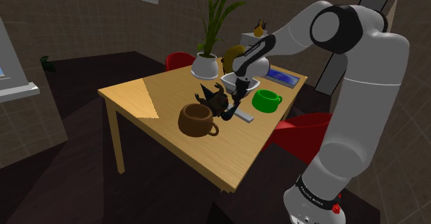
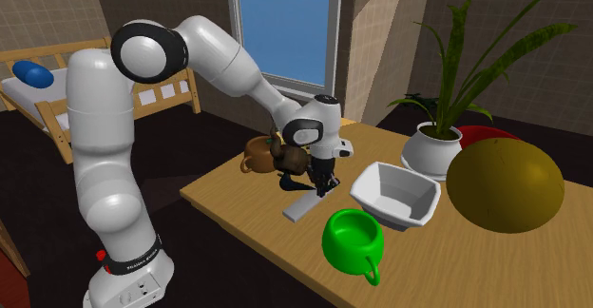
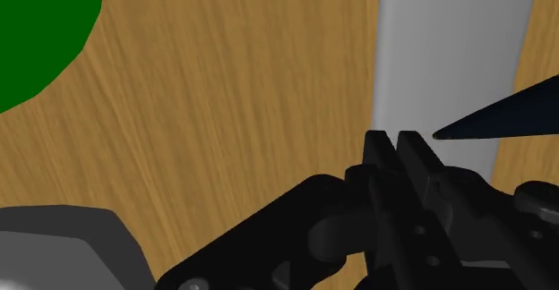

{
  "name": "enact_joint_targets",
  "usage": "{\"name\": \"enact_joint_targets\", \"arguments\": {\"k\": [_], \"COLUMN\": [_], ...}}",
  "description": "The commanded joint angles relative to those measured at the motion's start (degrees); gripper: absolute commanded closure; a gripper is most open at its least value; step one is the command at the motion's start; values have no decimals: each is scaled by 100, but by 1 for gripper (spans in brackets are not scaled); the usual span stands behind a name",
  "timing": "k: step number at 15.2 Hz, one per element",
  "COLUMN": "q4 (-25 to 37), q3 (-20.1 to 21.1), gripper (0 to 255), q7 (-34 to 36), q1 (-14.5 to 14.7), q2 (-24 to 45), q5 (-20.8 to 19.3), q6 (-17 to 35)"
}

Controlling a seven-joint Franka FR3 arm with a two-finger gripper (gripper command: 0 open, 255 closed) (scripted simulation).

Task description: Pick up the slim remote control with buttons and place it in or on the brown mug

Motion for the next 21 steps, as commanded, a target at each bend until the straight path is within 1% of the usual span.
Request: {"name": "enact_joint_targets", "arguments": {"k": [1,2,3,4,8,9,16,21], "q4": [46,61,47,47,-958,-1120,-1198,-1202], "q3": [-26,-36,-27,-27,-91,-99,-31,-24], "gripper": [255,255,255,0,0,0,0,0], "q7": [41,62,34,34,174,206,21,4], "q1": [7,15,4,4,150,167,129,125], "q2": [-78,-133,-86,-86,-790,-911,-441,-400], "q5": [-56,-84,-55,-55,-483,-564,-303,-279], "q6": [-135,-202,-139,-139,111,145,667,709]}}
